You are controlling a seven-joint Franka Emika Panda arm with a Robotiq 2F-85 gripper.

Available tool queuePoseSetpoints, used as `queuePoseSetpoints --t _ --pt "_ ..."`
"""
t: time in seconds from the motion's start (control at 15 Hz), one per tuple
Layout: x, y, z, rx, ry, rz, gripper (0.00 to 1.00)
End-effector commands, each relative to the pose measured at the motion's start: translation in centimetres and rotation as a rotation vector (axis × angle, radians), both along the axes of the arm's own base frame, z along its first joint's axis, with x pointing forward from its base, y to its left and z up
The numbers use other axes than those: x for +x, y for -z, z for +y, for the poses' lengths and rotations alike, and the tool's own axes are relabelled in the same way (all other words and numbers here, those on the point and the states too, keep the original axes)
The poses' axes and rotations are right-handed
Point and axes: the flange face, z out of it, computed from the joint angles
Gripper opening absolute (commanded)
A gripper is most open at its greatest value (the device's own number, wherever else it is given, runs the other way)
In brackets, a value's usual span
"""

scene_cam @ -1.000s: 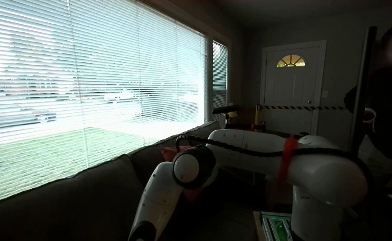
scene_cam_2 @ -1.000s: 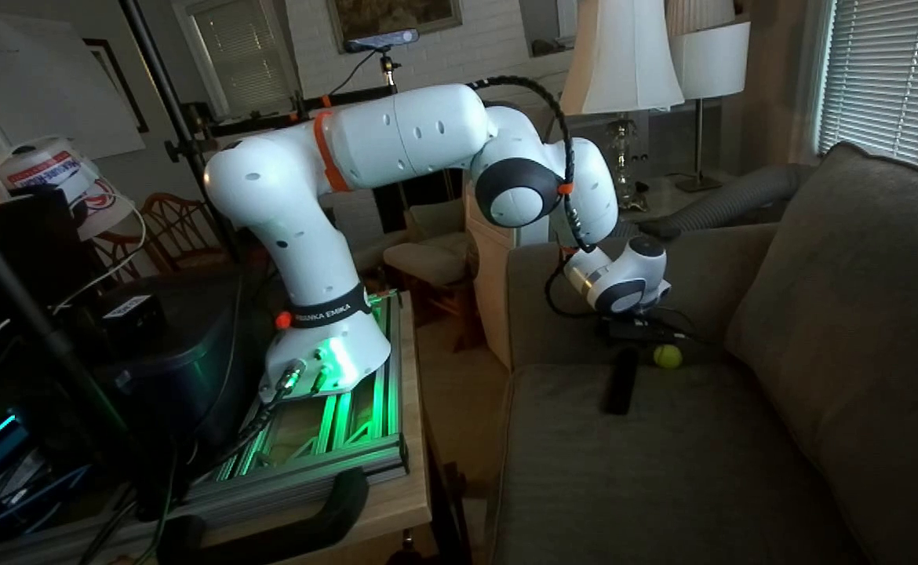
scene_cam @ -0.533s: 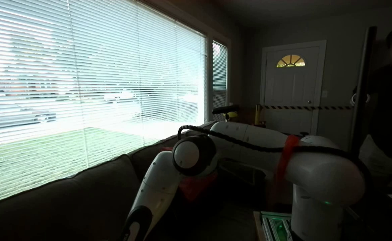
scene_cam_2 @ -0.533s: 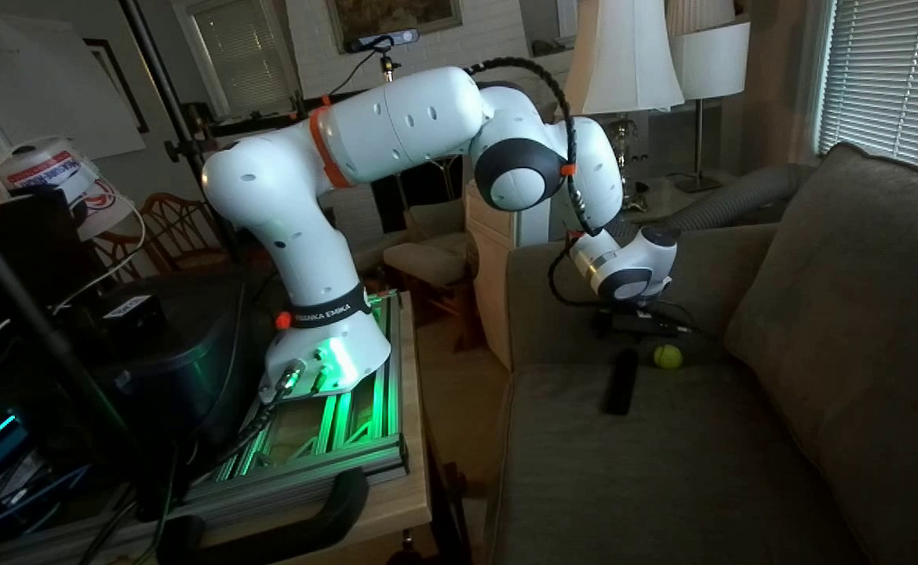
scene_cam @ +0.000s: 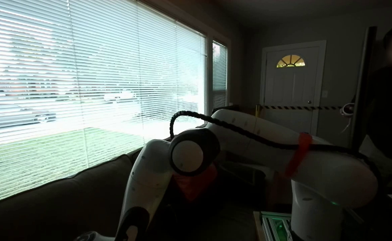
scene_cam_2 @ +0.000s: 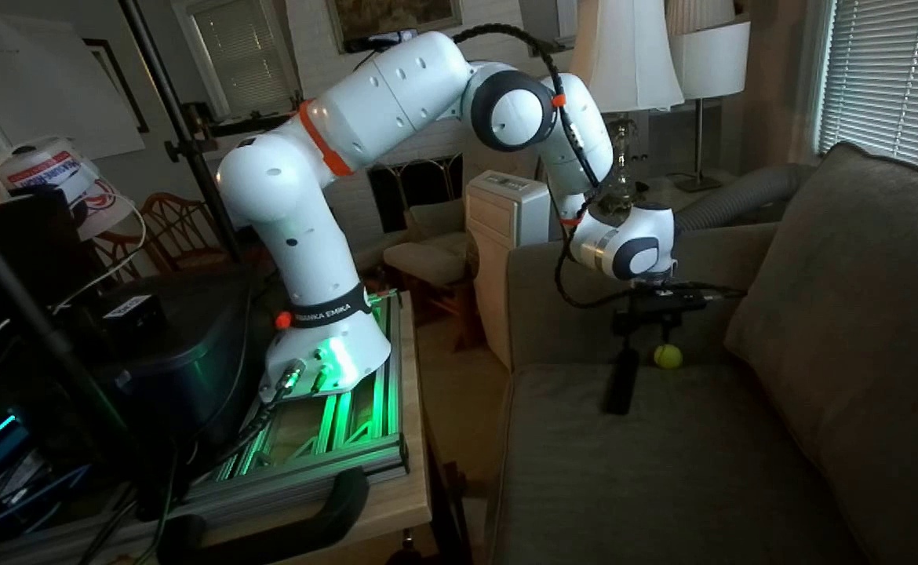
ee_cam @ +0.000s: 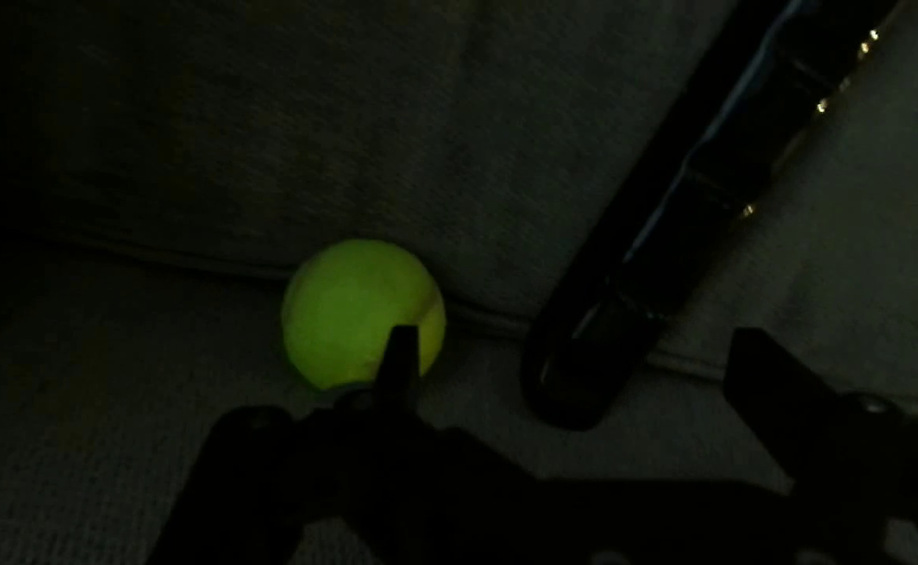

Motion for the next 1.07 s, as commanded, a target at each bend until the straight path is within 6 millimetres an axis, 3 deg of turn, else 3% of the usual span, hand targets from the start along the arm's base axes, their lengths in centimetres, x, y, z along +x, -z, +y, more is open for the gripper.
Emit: queuePoseSetpoints --t 0.0,0.67,0.73,1.0 --pt "0.0 2.1 -0.3 -0.155 -0.070 -0.107 1.00" --pt "0.6 10.2 1.3 -0.309 -0.006 -0.319 1.00" --pt "0.4 7.8 1.1 -0.313 0.017 -0.324 1.00" --pt "1.3 7.0 1.7 -0.319 0.072 -0.380 1.00"
